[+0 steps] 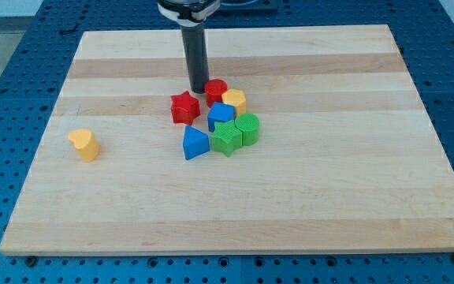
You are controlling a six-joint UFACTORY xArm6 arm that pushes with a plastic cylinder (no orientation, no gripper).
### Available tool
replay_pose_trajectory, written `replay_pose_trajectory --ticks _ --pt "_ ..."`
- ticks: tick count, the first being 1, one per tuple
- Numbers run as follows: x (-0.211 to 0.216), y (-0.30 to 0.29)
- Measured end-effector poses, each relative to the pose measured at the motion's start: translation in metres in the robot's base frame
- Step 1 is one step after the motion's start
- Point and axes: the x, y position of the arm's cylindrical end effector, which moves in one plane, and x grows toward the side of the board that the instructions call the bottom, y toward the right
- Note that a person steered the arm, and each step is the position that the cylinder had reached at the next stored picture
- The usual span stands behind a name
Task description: Move the red star to the red circle
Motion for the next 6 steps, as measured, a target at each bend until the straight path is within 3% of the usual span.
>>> replay_pose_trajectory --ticks 2,4,6 --pt "-0.003 0.002" --pt "-0.006 -0.072" --pt "0.037 -0.116"
